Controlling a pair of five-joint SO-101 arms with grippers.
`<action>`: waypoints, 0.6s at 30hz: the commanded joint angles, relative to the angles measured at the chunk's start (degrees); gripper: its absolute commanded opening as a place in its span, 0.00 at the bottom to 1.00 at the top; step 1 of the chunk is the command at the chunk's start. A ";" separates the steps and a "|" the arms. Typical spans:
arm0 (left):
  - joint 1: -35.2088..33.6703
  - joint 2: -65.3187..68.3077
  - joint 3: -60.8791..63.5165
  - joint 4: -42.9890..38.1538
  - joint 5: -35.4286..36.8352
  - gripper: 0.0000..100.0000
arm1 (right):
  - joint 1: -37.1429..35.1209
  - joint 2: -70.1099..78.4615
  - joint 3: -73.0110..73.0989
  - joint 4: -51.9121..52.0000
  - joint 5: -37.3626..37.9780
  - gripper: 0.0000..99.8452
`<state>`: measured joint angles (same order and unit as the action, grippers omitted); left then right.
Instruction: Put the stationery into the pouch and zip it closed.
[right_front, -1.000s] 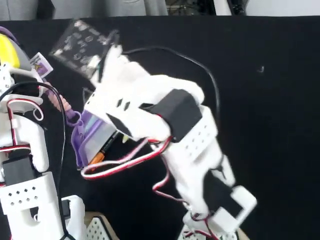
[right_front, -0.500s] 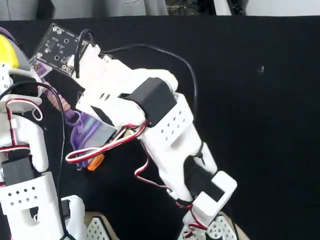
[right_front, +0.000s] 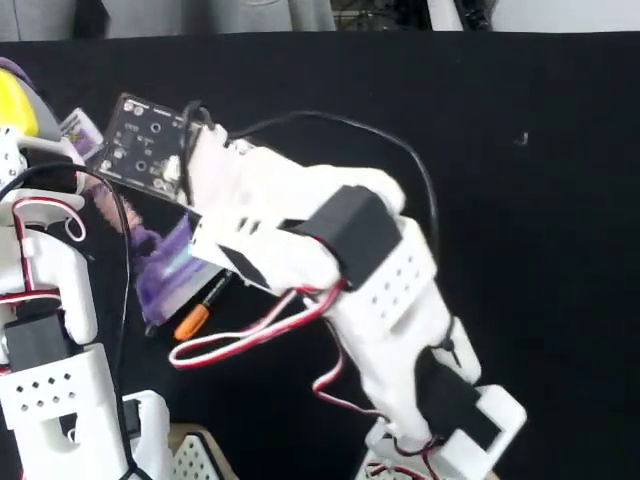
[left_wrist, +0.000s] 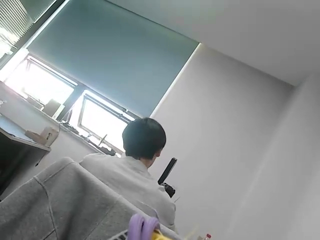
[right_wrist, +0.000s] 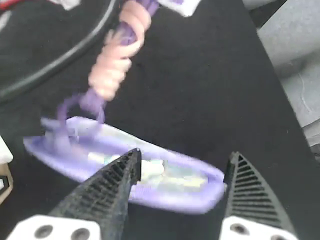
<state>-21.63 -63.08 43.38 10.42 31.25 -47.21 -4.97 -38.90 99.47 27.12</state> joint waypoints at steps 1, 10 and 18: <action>-0.31 0.00 -0.40 -0.97 0.44 0.03 | -0.79 -3.82 0.04 1.67 0.53 0.27; -0.40 0.00 -0.40 -0.97 0.44 0.03 | -6.07 -9.01 3.65 1.49 0.79 0.27; -0.31 0.00 0.48 -1.32 0.44 0.03 | -7.82 -1.10 4.79 0.44 0.53 0.27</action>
<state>-21.63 -63.08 43.38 10.42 31.08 -54.68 -9.01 -34.07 99.47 27.65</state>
